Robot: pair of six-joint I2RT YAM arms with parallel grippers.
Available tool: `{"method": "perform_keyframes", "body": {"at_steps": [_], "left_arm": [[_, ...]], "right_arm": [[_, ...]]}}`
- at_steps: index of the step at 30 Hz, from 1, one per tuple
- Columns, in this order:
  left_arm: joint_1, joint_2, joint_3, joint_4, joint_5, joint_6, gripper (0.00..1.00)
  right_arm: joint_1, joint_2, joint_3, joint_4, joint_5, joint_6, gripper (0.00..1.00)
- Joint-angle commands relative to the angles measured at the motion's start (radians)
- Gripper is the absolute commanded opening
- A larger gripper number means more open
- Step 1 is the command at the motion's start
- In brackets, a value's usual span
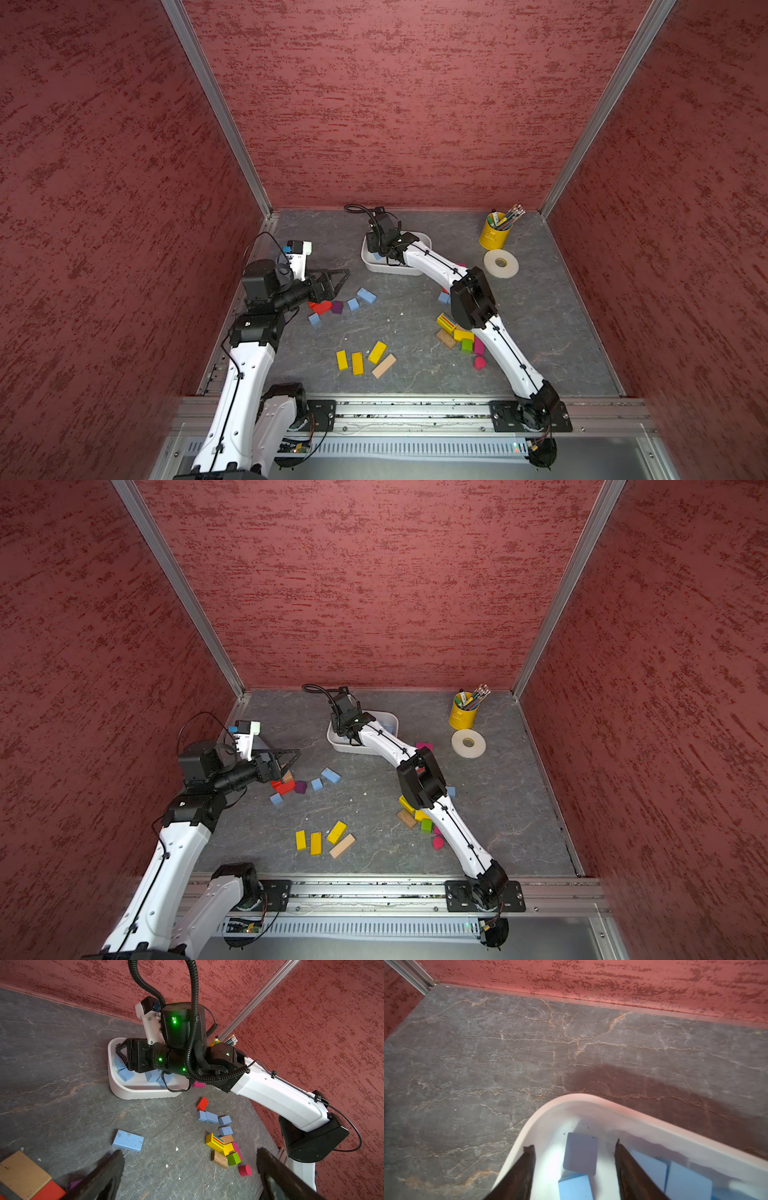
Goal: Pick out the blue building blocks
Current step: Place the building block in the storage box, then pick up the building block from the center of the board.
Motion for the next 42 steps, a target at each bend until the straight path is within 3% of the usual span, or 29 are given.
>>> {"method": "perform_keyframes", "body": {"at_steps": [1,7,23,32,40,42], "left_arm": [[0.006,-0.006,0.017,0.004,0.001,0.008,1.00],[0.007,-0.006,0.016,0.006,0.001,0.009,1.00],[0.005,0.012,0.015,0.018,0.024,-0.002,1.00],[-0.025,0.020,0.018,0.015,0.021,0.002,1.00],[-0.107,0.041,0.038,-0.019,-0.002,0.042,1.00],[-0.164,0.051,0.039,-0.035,-0.062,0.085,1.00]], "right_arm": [[-0.005,-0.048,0.032,0.025,-0.030,-0.020,0.70],[-0.005,-0.219,-0.109,0.080,-0.039,-0.035,0.77],[-0.004,-0.803,-0.769,0.308,-0.060,-0.032,0.97],[-0.005,-1.072,-1.088,0.252,-0.001,0.019,0.99],[-0.008,-1.246,-1.298,0.082,0.066,0.125,0.99],[-0.011,-1.278,-1.340,0.039,0.082,0.161,0.99]]}}
